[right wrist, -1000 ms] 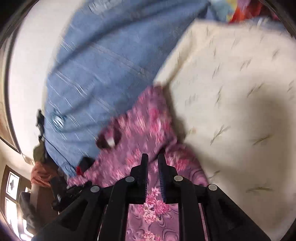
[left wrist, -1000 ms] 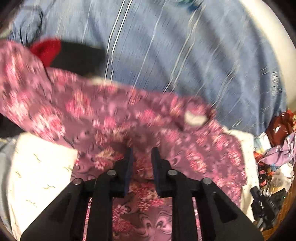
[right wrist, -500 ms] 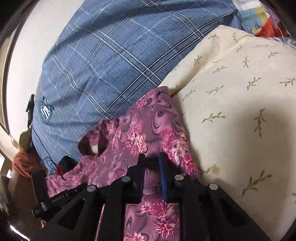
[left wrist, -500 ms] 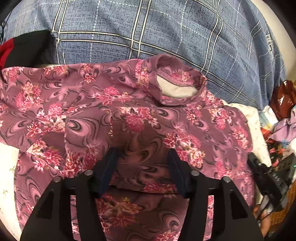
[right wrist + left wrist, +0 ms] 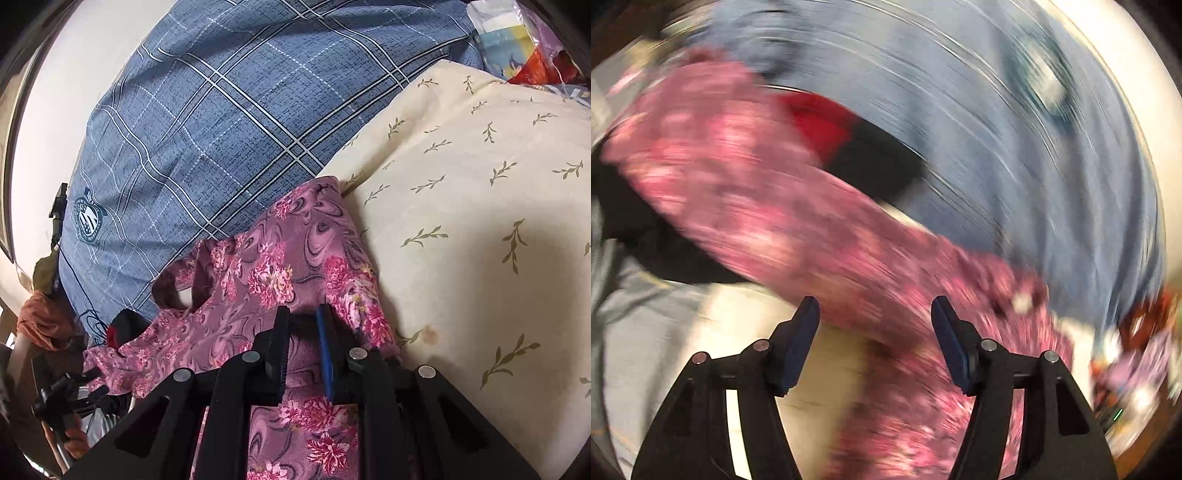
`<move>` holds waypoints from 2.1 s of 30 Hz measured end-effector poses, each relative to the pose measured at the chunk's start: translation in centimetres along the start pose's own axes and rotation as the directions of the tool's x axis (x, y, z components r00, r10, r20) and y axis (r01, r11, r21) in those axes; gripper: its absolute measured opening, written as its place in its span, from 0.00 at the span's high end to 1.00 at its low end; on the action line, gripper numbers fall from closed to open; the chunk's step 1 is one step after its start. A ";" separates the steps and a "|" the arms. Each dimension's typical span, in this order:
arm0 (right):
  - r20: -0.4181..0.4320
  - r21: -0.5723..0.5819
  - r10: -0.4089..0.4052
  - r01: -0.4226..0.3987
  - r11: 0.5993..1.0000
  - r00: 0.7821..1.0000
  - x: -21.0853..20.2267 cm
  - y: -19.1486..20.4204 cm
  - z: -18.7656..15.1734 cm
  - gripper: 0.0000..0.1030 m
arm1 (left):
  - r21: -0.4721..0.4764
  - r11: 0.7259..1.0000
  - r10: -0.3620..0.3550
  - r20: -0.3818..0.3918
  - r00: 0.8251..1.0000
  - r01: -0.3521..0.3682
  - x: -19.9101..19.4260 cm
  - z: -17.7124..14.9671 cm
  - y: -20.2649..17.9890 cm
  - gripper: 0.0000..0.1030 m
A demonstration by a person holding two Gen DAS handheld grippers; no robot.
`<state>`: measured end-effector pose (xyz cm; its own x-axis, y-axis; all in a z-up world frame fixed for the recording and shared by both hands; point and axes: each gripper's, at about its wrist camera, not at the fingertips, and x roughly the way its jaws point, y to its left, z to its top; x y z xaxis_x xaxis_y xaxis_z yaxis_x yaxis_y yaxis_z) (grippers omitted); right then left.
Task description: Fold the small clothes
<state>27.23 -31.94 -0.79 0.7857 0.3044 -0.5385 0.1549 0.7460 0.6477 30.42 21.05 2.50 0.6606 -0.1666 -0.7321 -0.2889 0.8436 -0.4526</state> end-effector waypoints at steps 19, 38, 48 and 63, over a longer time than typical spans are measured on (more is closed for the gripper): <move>0.006 0.014 0.013 -0.013 1.000 1.000 0.0 -0.3 0.0 0.84 | -0.291 0.948 -0.081 0.171 0.982 0.129 -0.7 7.6 11.9 0.98; 0.014 0.037 0.049 -0.050 0.998 0.999 -0.5 -0.9 0.1 0.84 | 0.426 0.899 -0.170 0.123 0.978 0.102 -3.3 -1.9 -15.6 0.98; 0.018 0.051 0.072 -0.073 0.996 0.997 -0.6 -1.2 0.0 0.84 | 0.564 0.813 -0.043 -0.190 0.981 0.145 7.6 -14.8 -23.1 0.89; -0.120 -0.343 -0.049 0.004 0.939 0.992 -0.6 12.1 -2.6 0.46 | 0.150 0.969 -0.192 -0.046 0.980 0.197 0.6 -7.9 -6.0 0.39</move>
<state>27.09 -21.55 6.03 0.6996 0.3367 -0.6302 -0.0566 0.9054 0.4208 27.07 11.90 0.80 0.6713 -0.3491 -0.6539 -0.0460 0.8608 -0.5068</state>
